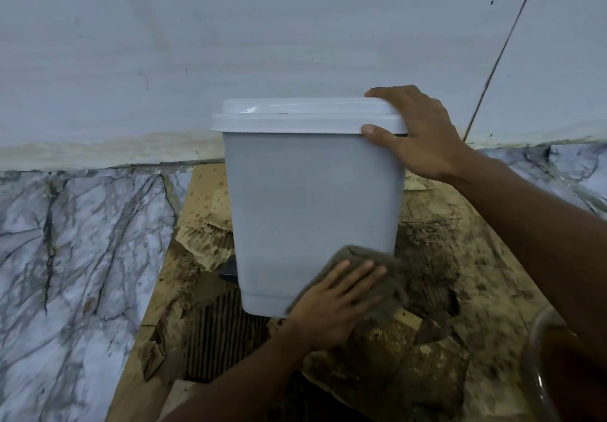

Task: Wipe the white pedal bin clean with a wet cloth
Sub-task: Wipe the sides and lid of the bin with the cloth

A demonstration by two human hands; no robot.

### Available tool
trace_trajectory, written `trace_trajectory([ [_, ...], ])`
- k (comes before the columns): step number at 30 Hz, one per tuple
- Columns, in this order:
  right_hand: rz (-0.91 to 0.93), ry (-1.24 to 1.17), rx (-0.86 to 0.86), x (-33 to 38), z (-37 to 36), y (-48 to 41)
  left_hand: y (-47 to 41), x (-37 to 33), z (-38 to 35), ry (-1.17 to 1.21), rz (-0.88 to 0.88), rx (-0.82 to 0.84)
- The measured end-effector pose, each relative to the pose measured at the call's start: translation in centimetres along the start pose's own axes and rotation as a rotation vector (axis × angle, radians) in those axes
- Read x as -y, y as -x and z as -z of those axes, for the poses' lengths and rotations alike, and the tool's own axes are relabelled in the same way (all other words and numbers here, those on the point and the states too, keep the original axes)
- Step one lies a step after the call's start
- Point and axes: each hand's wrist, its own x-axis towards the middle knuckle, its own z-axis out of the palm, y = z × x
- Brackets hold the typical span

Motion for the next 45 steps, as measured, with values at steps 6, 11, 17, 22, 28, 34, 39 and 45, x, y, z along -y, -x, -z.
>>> trace_trajectory([
  [6,0.01,0.003,-0.017,0.3,-0.1,0.0,3.2,4.1,0.8,0.125,0.748,-0.157],
  [11,0.023,0.023,-0.019,0.3,0.0,0.4,-2.0,8.4,3.9,0.265,1.232,-0.423],
  [17,0.037,0.039,-0.034,0.1,0.0,0.5,-5.3,12.0,5.8,0.338,1.291,-0.623],
  [22,0.046,0.04,-0.041,0.1,0.0,0.6,-6.5,15.1,8.1,0.605,1.417,-1.049],
  [28,0.068,0.063,-0.034,0.2,0.2,1.3,-7.7,20.0,13.4,0.361,0.919,-0.722],
  [34,0.067,0.084,-0.018,0.4,0.3,1.7,-6.4,25.8,19.8,0.669,0.763,0.052],
  [39,0.065,0.084,-0.034,0.9,0.2,2.2,-4.3,28.0,21.4,0.824,0.827,0.145],
  [45,0.036,0.095,-0.006,0.9,0.3,2.2,-9.6,24.6,20.0,0.741,0.701,0.152],
])
